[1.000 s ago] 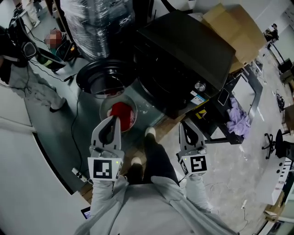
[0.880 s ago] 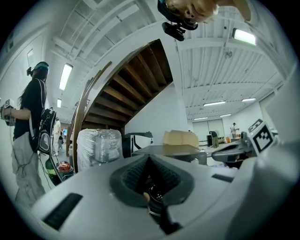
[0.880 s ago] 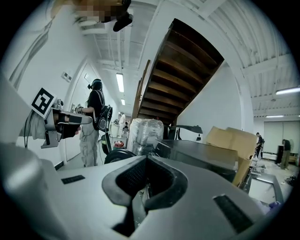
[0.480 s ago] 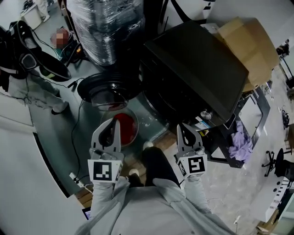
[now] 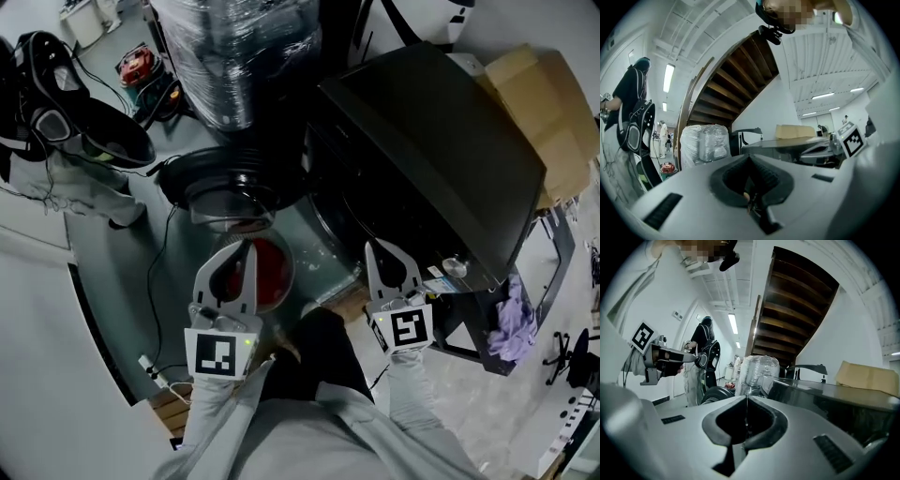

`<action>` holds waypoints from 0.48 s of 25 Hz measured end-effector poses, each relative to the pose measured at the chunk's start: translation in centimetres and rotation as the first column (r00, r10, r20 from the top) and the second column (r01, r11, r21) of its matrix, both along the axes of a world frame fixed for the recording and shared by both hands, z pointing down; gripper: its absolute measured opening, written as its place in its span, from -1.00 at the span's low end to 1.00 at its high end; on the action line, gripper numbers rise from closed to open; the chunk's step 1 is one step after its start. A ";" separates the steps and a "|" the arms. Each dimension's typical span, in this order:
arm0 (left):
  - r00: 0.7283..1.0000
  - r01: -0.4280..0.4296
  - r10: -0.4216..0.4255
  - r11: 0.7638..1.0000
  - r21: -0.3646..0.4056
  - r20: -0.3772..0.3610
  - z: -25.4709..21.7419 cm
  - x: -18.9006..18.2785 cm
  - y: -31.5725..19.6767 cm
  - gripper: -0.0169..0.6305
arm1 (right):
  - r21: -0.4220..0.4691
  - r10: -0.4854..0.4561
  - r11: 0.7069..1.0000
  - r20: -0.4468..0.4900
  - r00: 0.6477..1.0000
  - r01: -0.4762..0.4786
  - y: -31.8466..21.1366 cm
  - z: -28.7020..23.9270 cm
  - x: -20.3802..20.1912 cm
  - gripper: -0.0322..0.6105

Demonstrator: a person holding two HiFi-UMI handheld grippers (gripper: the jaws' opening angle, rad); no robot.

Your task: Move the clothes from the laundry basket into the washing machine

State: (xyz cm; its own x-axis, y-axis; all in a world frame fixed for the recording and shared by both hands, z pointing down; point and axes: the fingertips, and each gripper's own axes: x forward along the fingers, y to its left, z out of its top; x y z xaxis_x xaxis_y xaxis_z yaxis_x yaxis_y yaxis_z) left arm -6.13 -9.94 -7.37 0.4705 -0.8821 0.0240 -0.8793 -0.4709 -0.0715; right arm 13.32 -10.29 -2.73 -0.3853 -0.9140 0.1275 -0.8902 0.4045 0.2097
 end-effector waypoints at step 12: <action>1.000 0.017 -0.017 0.998 -0.057 0.007 17.4 1.2 -2.0 -0.89 | -0.011 -0.002 1.000 0.022 1.000 0.002 -1.6 16.1 0.8 -0.84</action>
State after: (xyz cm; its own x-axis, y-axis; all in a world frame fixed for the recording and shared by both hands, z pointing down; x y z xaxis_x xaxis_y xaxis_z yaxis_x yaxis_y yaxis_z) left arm -4.98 -11.99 10.02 0.4554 -0.8870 0.0772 -0.8866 -0.4596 -0.0509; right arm 14.08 -11.91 13.39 -0.3900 -0.9117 0.1291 -0.8937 0.4085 0.1854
